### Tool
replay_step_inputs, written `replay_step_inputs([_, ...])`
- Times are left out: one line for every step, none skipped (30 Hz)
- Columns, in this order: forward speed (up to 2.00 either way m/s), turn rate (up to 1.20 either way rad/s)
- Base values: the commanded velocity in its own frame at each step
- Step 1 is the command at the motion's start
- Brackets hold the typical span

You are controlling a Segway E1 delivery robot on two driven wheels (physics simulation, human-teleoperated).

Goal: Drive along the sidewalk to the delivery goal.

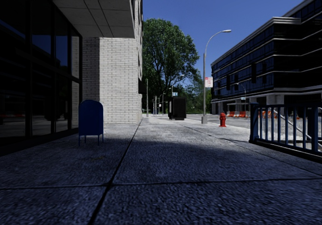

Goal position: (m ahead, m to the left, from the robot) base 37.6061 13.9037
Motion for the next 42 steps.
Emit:
replay_step_inputs([2.0,0.0])
replay_step_inputs([2.0,0.0])
replay_step_inputs([2.0,0.0])
replay_step_inputs([2.0,0.0])
replay_step_inputs([2.0,0.0])
replay_step_inputs([2.0,0.0])
replay_step_inputs([2.0,0.0])
replay_step_inputs([2.0,0.0])
replay_step_inputs([2.0,0.0])
replay_step_inputs([2.0,0.0])
replay_step_inputs([2.0,0.0])
replay_step_inputs([2.0,0.0])
replay_step_inputs([2.0,0.0])
replay_step_inputs([2.0,0.0])
replay_step_inputs([2.0,0.0])
replay_step_inputs([2.0,0.0])
replay_step_inputs([2.0,0.0])
replay_step_inputs([2.0,0.0])
replay_step_inputs([2.0,0.0])
replay_step_inputs([2.0,0.0])
replay_step_inputs([2.0,0.0])
replay_step_inputs([2.0,0.0])
replay_step_inputs([2.0,0.0])
replay_step_inputs([2.0,0.0])
replay_step_inputs([2.0,0.0])
replay_step_inputs([2.0,0.0])
replay_step_inputs([2.0,0.0])
replay_step_inputs([2.0,0.0])
replay_step_inputs([2.0,0.0])
replay_step_inputs([2.0,0.0])
replay_step_inputs([2.0,0.0])
replay_step_inputs([2.0,0.0])
replay_step_inputs([2.0,0.0])
replay_step_inputs([2.0,0.0])
replay_step_inputs([2.0,0.0])
replay_step_inputs([2.0,0.0])
replay_step_inputs([2.0,0.0])
replay_step_inputs([2.0,0.0])
replay_step_inputs([2.0,0.0])
replay_step_inputs([2.0,0.0])
replay_step_inputs([2.0,0.0])
replay_step_inputs([2.0,0.0])
